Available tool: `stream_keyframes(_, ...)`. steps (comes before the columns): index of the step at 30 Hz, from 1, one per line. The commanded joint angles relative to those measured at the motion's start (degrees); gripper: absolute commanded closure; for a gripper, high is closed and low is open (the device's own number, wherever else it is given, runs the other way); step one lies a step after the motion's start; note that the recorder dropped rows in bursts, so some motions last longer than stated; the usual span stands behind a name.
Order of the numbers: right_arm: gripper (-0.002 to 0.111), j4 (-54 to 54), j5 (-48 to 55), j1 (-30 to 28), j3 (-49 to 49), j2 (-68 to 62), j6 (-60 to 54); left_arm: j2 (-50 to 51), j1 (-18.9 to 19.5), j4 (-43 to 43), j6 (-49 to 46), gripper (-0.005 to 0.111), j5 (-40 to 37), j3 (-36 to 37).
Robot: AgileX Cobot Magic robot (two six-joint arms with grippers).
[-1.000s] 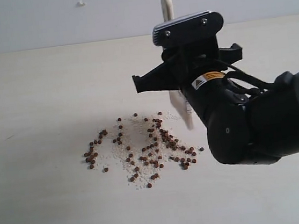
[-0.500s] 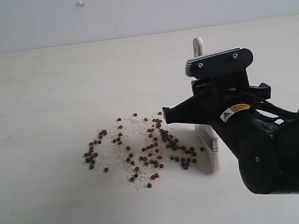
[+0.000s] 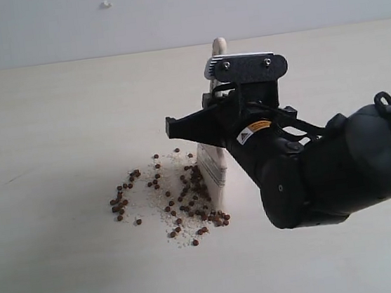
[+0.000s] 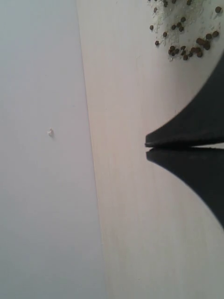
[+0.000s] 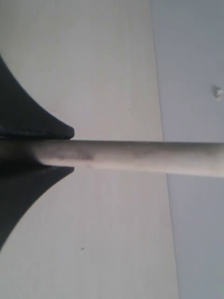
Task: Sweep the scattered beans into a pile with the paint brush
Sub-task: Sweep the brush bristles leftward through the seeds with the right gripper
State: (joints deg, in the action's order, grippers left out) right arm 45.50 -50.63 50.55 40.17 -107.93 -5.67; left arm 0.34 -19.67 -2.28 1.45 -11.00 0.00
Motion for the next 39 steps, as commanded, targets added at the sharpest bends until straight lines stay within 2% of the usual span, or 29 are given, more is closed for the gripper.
stream_keyframes(1, 0.108, 1.8, 0.2, 0.1, 0.7, 4.6, -6.3, -0.3, -0.2, 0.5, 0.3, 0.107, 0.3, 0.0)
stream_keyframes(8, 0.108, 16.4, -3.5, 0.1, 0.7, 11.5, -33.9, -0.3, -0.2, 0.5, 0.3, 0.107, 0.3, 0.0)
stream_keyframes(13, 0.108, 13.0, -5.4, -0.9, 0.7, 9.6, -38.7, -0.3, -0.2, 0.5, 0.3, 0.107, 0.3, 0.0)
stream_keyframes(22, 0.108, -6.4, -5.6, -7.4, 0.7, -1.0, -27.9, -0.3, -0.2, 0.5, 0.3, 0.107, 0.3, 0.0)
stream_keyframes(27, 0.108, -17.2, -5.5, -7.4, 0.8, -3.2, -19.0, -0.3, -0.2, 0.5, 0.3, 0.107, 0.3, 0.0)
stream_keyframes(33, 0.108, -24.4, -5.2, -7.4, 0.8, -3.3, -12.9, -0.3, -0.2, 0.5, 0.3, 0.107, 0.3, 0.0)
stream_keyframes(36, 0.108, -32.4, -5.2, -7.3, 0.8, -3.3, -4.5, -0.3, -0.2, 0.5, 0.3, 0.107, 0.3, 0.0)
stream_keyframes(39, 0.108, -31.7, -5.2, -7.3, 0.8, -2.5, -5.1, -0.3, -0.2, 0.5, 0.3, 0.107, 0.3, 0.0)
